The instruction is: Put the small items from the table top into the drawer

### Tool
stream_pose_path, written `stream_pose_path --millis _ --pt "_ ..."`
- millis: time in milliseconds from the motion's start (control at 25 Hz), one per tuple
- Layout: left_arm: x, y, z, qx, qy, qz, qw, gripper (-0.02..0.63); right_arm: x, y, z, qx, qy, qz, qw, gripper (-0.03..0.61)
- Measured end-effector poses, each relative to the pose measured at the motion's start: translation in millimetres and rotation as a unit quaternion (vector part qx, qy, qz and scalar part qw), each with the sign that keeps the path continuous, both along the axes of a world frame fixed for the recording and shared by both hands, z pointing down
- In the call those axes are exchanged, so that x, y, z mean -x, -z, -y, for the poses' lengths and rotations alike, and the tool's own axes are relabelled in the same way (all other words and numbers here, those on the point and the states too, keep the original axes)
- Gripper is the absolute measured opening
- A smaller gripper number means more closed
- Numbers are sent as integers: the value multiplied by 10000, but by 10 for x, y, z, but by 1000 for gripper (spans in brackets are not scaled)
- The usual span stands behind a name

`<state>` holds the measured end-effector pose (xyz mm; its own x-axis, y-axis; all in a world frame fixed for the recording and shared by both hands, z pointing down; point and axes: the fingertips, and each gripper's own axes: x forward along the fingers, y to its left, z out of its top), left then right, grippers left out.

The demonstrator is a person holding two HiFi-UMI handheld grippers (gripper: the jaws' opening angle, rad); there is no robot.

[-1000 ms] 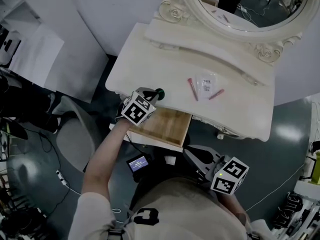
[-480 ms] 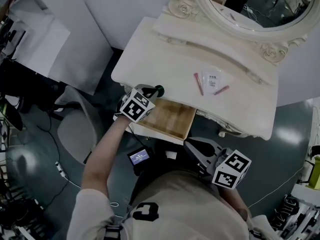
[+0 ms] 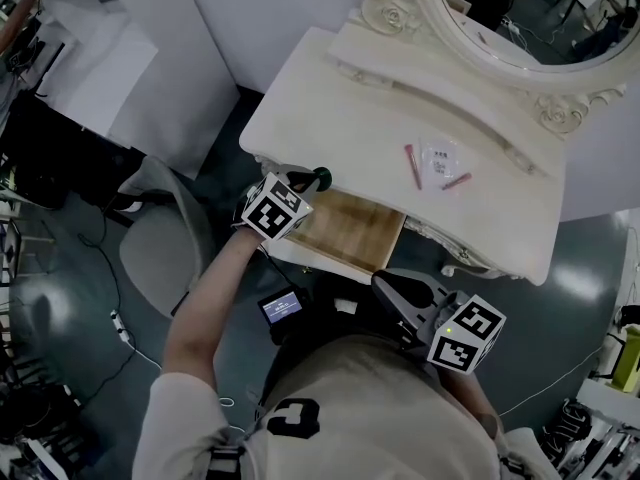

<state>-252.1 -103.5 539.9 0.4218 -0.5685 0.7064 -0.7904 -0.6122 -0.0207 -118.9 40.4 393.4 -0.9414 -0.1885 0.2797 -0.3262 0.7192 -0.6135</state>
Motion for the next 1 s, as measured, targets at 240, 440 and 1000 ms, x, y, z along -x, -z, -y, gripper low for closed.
stream_pose_path --millis 240,440,1000 --pt "19 59 -38 -69 4 -75 9999 57 86 5 5 3 29 -4 10000 29" --pt "22 22 -144 -14 27 -121 9999 57 157 -11 -21 34 111 -12 9999 29" --pt "-65 -171 -376 220 76 -204 9995 57 148 -27 12 106 110 16 9999 29"
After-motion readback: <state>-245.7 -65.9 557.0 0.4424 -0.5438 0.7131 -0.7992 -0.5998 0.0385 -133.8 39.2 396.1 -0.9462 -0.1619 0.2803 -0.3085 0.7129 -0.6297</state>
